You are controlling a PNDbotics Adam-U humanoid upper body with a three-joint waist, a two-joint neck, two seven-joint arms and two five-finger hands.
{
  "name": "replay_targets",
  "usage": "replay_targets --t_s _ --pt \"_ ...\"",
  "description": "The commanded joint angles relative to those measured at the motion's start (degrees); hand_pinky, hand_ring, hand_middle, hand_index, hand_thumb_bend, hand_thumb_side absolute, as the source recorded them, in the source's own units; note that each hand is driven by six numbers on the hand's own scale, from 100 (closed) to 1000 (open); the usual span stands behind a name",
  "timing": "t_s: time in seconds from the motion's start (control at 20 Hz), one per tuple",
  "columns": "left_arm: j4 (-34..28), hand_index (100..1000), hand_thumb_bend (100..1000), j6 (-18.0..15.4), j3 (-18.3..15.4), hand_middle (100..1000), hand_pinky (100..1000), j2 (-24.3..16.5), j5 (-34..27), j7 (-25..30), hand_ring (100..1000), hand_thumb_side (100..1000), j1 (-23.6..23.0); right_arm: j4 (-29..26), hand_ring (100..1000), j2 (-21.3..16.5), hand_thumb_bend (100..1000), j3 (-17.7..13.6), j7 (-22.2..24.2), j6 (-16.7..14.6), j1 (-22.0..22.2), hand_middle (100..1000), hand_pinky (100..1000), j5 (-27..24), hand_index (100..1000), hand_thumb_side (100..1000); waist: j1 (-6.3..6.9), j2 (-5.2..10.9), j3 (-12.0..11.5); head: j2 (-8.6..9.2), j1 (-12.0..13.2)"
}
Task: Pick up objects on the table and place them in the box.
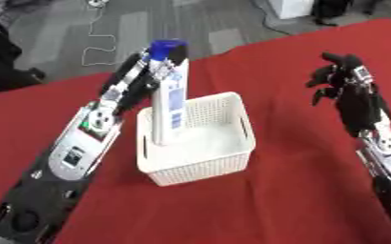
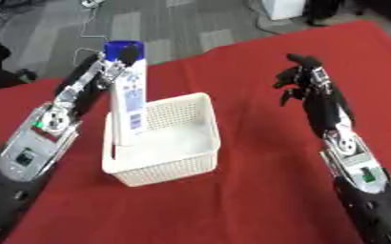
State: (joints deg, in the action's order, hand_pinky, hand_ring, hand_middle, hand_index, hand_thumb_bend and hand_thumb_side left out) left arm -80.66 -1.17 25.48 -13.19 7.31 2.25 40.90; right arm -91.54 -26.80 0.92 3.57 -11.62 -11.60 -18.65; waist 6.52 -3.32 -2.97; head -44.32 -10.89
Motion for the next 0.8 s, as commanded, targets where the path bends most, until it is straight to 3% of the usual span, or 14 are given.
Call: replay_targets --t_s 0.05,0.2,0.25,0.3,0.4,0.55,0.8 --pt "-1.31 669 392 -0.54 -0.66 429 225 -1.54 3.11 0.12 281 1000 0.93 -0.53 574 -0.71 227 -0.61 -0.38 0.16 -0.44 573 343 -0.76 887 1000 -0.35 0.82 -0.13 0.21 0.34" --pt "-1.39 707 401 -1.01 -0.98 498 299 -1.61 5.42 -0.81 366 1000 0.69 -0.55 573 -0.69 206 -0.86 -0.84 0.26 -0.42 572 342 -1.33 888 1000 -0.36 0.76 -0.13 0.21 0.34" --pt "-1.47 746 409 -1.18 -1.17 574 414 -1.64 5.96 -1.24 460 1000 0.62 -0.57 573 -0.69 201 -0.95 -0.99 0.28 -0.42 572 342 -1.45 888 1000 -0.37 0.75 -0.13 0.21 0.33" --pt "-1.57 750 410 -1.35 -1.32 582 425 -1.66 6.38 -1.71 468 1000 0.53 -0.6 573 -0.7 201 -1.0 -1.09 0.29 -0.41 572 342 -1.53 888 1000 -0.37 0.74 -0.13 0.21 0.33" --pt "-2.1 807 422 -1.73 -1.87 692 553 -1.89 6.97 -2.99 574 1000 0.18 -0.63 573 -0.7 202 -1.05 -1.19 0.31 -0.4 572 342 -1.56 888 1000 -0.36 0.72 -0.2 0.21 0.3" --pt "-3.51 847 429 -1.89 -3.16 758 629 -3.05 8.0 -4.96 651 1000 -0.95 -0.65 573 -0.76 203 -1.09 -1.2 0.31 -0.32 572 342 -1.42 887 1000 -0.32 0.72 -0.42 0.21 0.19" --pt "-9.07 845 432 -1.36 -8.12 772 664 -7.42 9.63 -10.73 681 1000 -4.96 -0.65 573 -0.96 203 -1.21 -1.21 0.14 0.25 572 342 -1.0 887 1000 -0.38 0.89 -1.29 0.21 0.5"
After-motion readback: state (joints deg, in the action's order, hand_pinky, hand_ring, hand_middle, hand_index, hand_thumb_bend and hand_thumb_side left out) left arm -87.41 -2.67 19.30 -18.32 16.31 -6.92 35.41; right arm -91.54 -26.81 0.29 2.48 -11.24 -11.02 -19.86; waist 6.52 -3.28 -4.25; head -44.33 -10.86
